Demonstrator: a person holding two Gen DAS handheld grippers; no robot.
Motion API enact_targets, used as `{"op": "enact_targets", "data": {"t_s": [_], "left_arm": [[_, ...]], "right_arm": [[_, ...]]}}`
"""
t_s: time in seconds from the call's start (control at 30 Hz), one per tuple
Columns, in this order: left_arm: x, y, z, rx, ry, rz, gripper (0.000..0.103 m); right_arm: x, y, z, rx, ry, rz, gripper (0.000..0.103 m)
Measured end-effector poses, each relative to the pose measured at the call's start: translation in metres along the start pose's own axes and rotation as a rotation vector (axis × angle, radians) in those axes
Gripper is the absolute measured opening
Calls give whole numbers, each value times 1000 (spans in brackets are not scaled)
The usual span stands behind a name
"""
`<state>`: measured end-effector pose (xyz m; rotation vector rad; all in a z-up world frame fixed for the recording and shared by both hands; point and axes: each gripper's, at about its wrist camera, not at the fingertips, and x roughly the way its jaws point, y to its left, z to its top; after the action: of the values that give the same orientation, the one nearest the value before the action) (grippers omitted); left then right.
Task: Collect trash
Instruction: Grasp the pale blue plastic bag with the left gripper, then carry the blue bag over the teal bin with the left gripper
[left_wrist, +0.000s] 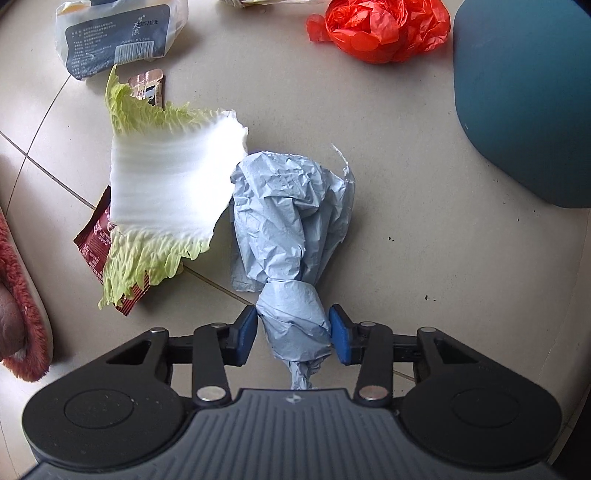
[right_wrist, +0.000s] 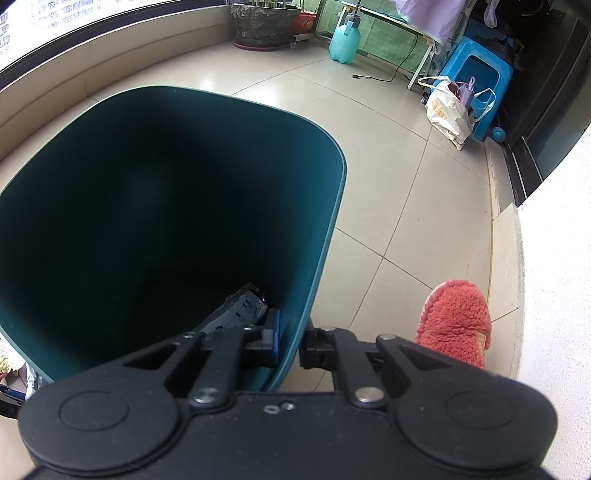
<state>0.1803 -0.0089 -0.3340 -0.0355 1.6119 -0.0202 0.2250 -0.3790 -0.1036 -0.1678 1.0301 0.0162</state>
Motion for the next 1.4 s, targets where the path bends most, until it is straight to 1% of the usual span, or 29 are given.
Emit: {"op": "enact_targets", "data": {"t_s": [0.23,0.4,0.5,0.67,0.77,0.9,1.17,1.3,1.4], "left_arm": [[-7,-5,3,35,-26,60,38],[-22,-13,2,37,-47,74,37],[-39,-19,1,38,-77,75,36],[-76,-21,3,43,-144,56,36],[-104,-21,13,38,-177,28,36],[-132,-25,17,49,-227,21,36],[-219,-30,25,65,-348,-30,36],[-259,-41,29,96,-413,-39,36],[-279,-54,34,131,-438,-47,36]], "right_arm": [[0,0,0,-1,0,-1,9],[0,-1,0,0,1,-2,9],[-1,-1,1,3,0,-2,9],[-1,0,1,10,1,-4,9],[0,1,2,12,0,-8,8],[0,2,1,12,-2,-12,8],[1,4,0,12,-3,-15,8],[1,4,-1,13,-8,-14,8],[0,4,-2,13,-9,-14,8]]}}
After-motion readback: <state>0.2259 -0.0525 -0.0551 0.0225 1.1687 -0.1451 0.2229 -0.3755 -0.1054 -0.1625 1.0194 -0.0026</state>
